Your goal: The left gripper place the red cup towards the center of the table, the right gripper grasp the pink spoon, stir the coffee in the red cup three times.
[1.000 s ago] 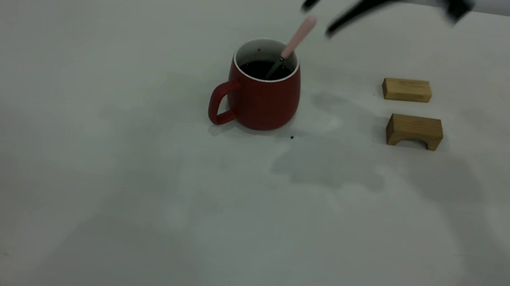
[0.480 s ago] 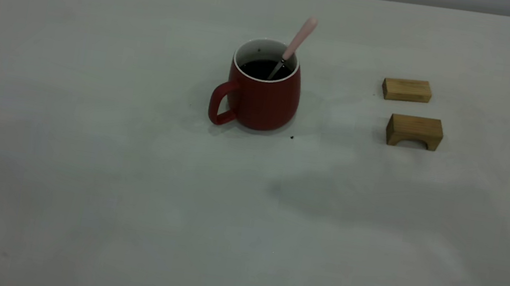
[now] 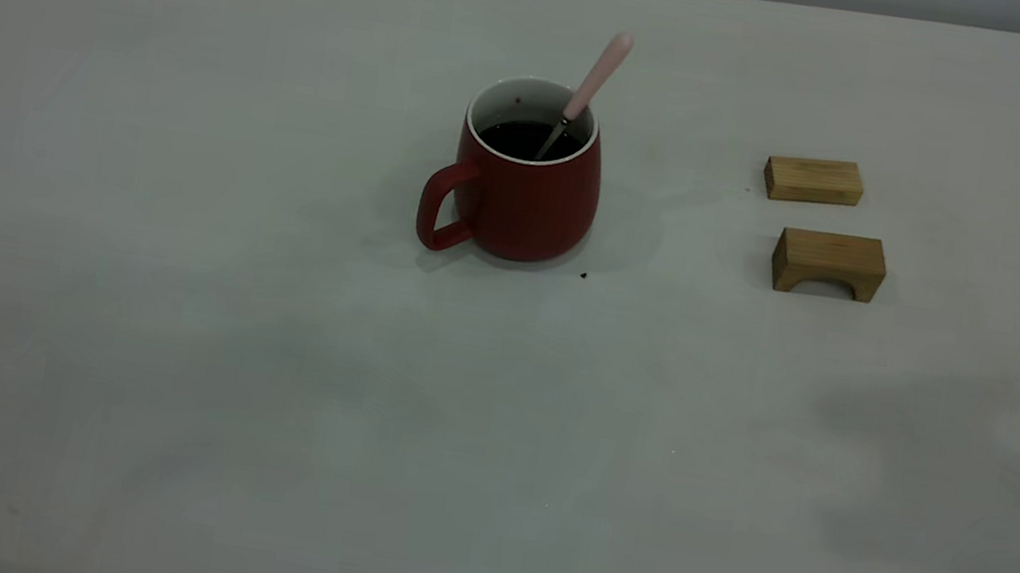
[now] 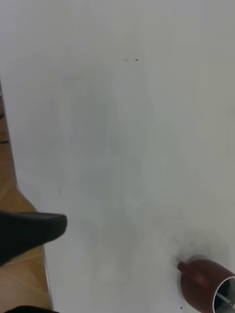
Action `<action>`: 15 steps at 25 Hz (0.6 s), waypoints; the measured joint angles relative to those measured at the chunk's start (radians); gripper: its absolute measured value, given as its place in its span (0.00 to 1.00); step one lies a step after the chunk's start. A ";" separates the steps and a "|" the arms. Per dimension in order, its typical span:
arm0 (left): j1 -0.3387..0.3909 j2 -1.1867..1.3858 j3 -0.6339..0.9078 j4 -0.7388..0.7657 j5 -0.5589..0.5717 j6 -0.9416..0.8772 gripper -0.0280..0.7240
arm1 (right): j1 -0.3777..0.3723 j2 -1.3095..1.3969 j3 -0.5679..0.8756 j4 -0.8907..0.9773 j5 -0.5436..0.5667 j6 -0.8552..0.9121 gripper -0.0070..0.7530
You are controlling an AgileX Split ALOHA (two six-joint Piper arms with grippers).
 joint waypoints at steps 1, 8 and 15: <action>0.000 0.000 0.000 0.000 0.000 0.000 0.63 | 0.000 -0.047 0.019 -0.027 0.000 0.000 0.26; 0.000 0.000 0.000 0.000 0.000 0.000 0.63 | -0.101 -0.476 0.208 -0.052 0.000 -0.001 0.27; 0.000 0.000 0.000 0.000 0.000 0.000 0.63 | -0.194 -0.935 0.563 -0.014 0.000 0.000 0.28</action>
